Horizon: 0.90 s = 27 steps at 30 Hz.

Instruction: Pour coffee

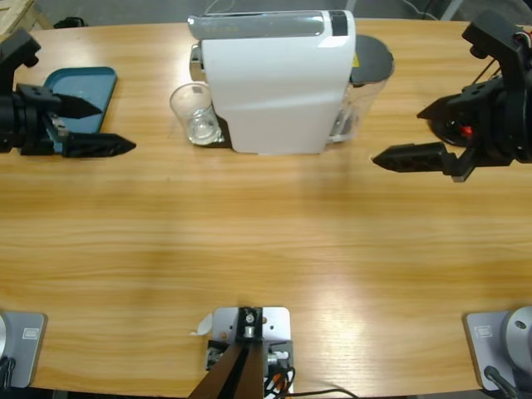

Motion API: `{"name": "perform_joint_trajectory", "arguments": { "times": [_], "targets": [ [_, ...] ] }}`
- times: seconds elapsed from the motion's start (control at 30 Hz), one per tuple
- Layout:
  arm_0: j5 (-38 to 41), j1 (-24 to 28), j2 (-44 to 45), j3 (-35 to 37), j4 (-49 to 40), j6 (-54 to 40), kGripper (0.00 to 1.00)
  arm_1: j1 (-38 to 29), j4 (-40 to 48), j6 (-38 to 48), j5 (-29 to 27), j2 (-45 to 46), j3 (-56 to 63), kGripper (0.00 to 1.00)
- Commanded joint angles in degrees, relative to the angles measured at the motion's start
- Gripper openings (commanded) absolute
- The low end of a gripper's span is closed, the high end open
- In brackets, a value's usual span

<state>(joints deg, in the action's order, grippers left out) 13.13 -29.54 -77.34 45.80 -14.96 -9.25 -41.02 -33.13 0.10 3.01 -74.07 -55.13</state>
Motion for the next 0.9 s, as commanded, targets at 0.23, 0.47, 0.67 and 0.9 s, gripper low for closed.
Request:
{"name": "perform_joint_trajectory", "arguments": {
  "times": [0.23, 0.47, 0.67, 0.9],
  "targets": [
    [-1.0, -0.34, -0.14, -0.89, 0.28, -0.33, 1.0, -0.97, 0.61, -0.22, 1.03, -0.6, 2.8, 1.0],
    [-1.09, -0.34, -1.52, -0.89, 0.28, -0.24, 1.0, -0.99, 1.0, -0.1, 1.21, -1.59, 2.75, 1.0],
    [-0.56, -0.34, -1.22, -1.42, 0.2, -0.24, 1.0, -1.16, 1.05, 0.39, 1.21, -0.78, 2.66, 1.0],
    [-0.55, -0.34, -1.04, -1.63, 0.2, -0.28, 1.0, -1.48, 0.88, 0.48, 1.21, -0.9, 2.66, 1.0]
  ]
}}
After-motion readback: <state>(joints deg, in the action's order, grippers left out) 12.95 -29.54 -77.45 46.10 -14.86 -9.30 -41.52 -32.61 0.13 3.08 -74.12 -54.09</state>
